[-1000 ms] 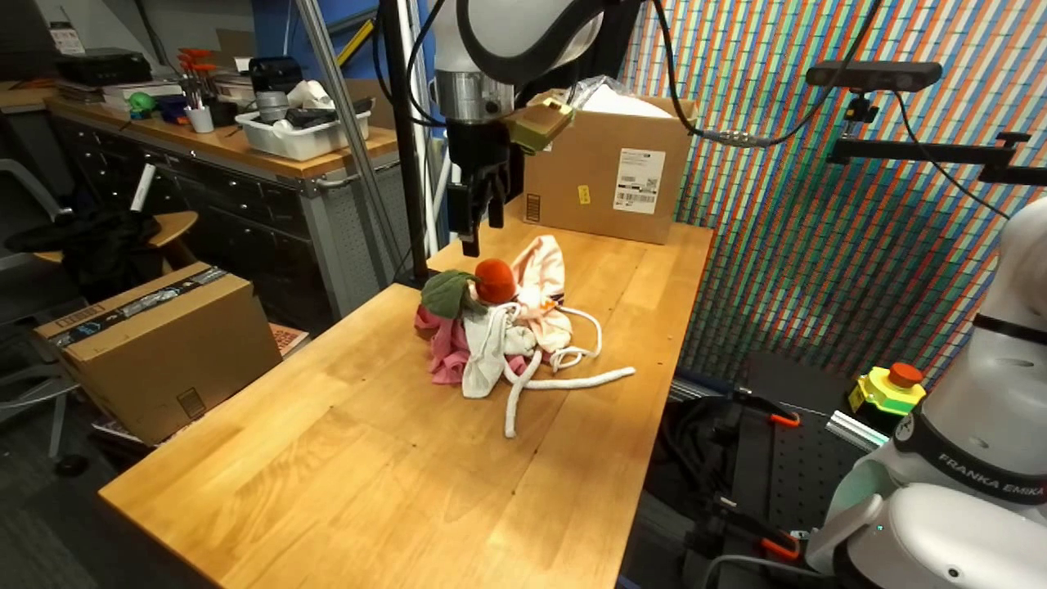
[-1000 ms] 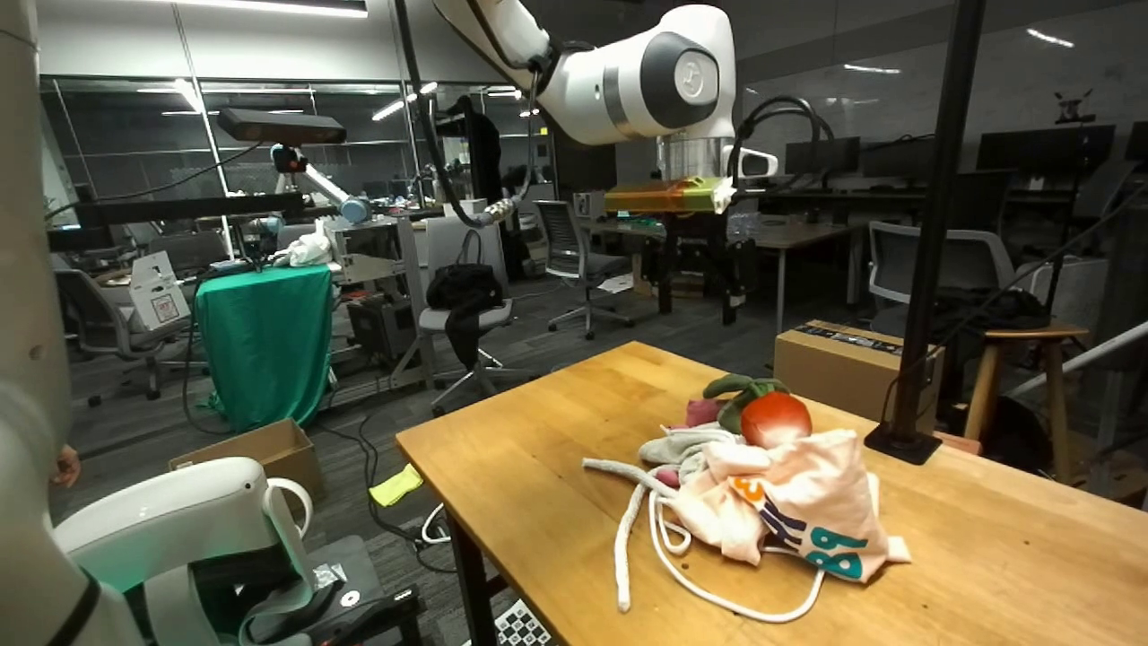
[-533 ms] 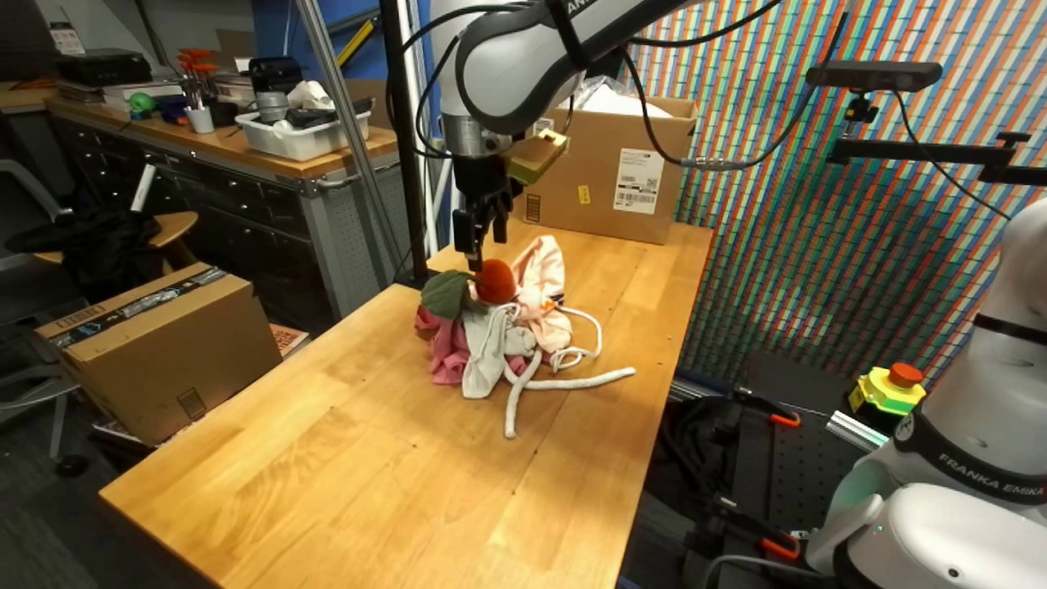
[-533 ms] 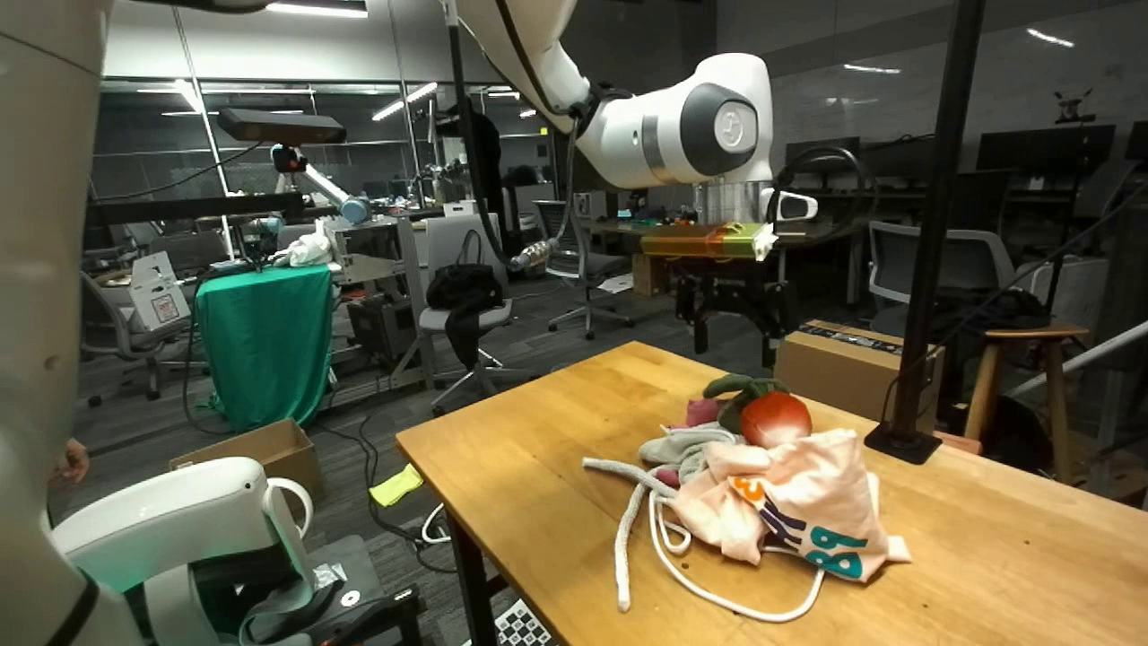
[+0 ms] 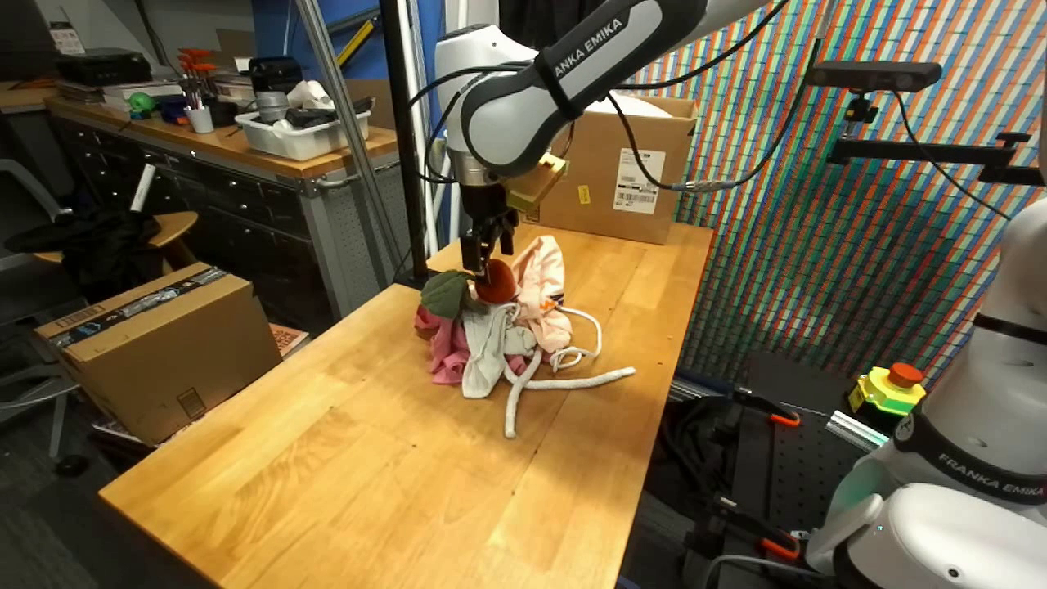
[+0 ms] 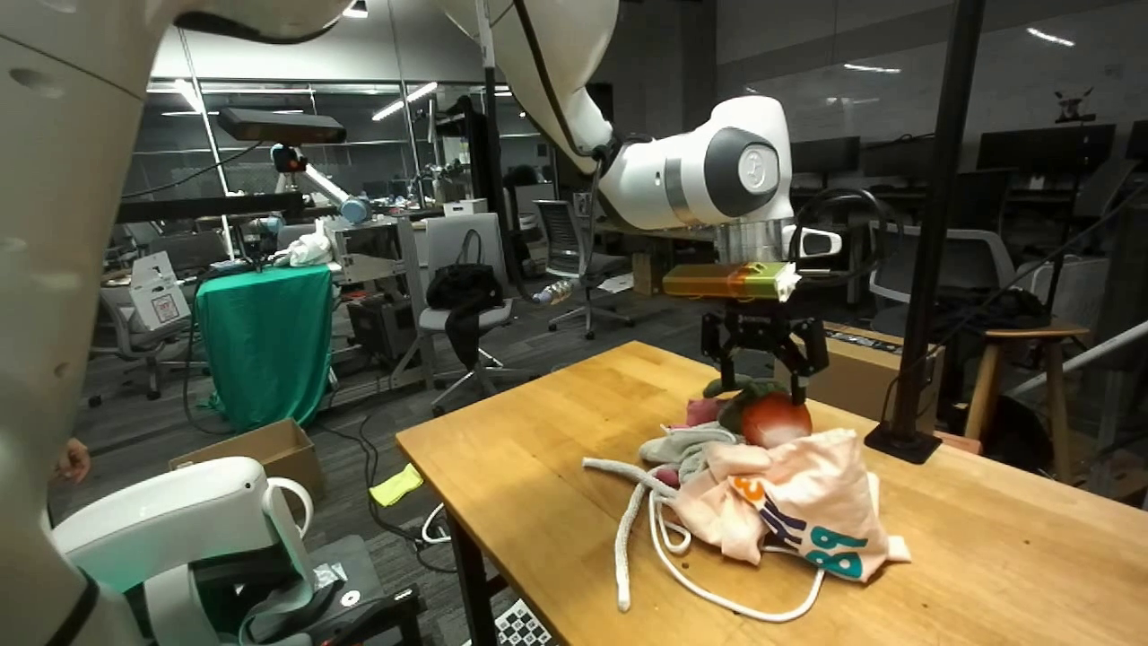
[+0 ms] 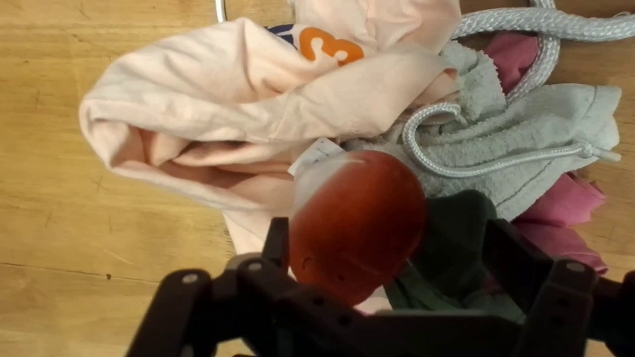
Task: Separate all the objects on the table
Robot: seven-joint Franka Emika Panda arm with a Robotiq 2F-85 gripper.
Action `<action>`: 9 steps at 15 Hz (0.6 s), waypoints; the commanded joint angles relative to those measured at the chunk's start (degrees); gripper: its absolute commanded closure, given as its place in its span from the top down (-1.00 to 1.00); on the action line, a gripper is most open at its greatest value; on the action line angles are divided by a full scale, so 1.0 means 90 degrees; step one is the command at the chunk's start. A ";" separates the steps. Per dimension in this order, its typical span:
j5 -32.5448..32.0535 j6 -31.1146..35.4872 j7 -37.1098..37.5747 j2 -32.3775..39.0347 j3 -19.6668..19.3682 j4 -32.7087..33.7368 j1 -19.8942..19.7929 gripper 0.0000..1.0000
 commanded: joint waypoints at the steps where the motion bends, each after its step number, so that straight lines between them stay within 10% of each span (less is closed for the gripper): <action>1: -0.0028 0.0116 0.0121 0.0194 0.0012 0.0170 -0.0036 1.00; 9: 0.0115 0.0276 0.0088 0.0393 0.0049 0.0168 -0.0096 1.00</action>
